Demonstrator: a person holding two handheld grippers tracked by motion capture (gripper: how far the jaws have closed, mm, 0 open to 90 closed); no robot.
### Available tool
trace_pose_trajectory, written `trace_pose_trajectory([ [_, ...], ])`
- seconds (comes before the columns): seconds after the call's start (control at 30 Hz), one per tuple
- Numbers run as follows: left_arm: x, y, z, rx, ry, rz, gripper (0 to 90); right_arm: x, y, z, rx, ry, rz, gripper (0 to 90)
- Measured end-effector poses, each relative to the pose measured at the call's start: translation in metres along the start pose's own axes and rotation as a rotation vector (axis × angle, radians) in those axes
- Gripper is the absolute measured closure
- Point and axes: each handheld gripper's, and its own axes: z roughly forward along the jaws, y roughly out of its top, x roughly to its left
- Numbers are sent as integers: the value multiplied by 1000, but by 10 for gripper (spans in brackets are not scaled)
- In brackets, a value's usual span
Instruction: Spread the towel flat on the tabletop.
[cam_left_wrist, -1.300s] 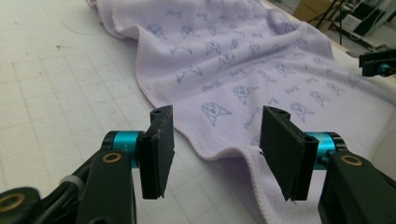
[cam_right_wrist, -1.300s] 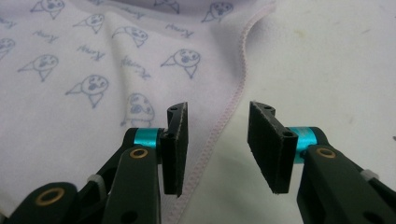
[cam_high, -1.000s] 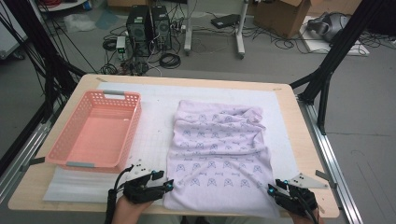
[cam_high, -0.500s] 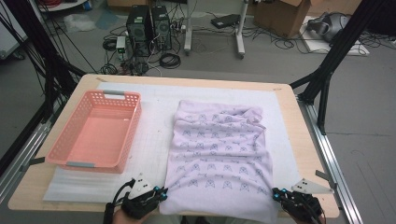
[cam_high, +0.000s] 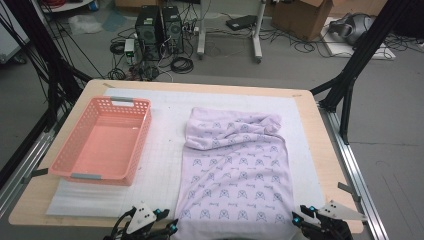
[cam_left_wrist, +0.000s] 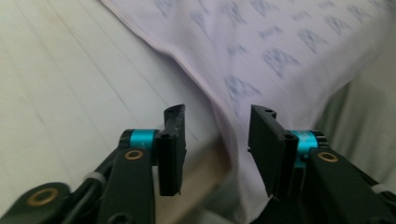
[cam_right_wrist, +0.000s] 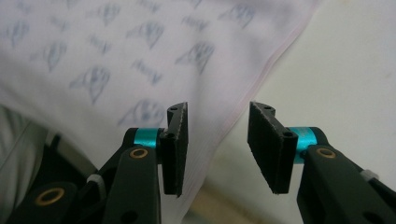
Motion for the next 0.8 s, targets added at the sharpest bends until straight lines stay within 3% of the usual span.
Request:
trace_pose_trajectory([
  [0.13,20,18,15,-21,21,-41,506,-9,13,7,-43,-33,30,568],
  [0.33,40,42,52,-12,0,-118,482,-20,29,37,-15,-48,42,504],
  [0.4,39,47,66,27,-17,-109,481,-22,32,45,-2,-48,47,512],
  [0.47,36,51,70,40,-23,-91,495,-22,34,54,41,-73,20,543],
  [0.5,32,52,72,47,-1,-62,491,-22,34,54,29,-75,15,575],
  [0.57,22,50,72,50,88,42,613,-21,32,53,20,-76,18,679],
  [0.6,23,49,71,49,49,37,737,-21,31,53,13,-58,17,800],
  [0.63,22,48,70,50,38,21,859,-20,30,52,12,-32,15,842],
  [0.7,20,46,65,59,39,34,870,-16,29,50,22,-26,7,856],
  [0.8,21,35,47,61,32,22,871,-14,26,44,27,-7,11,857],
])
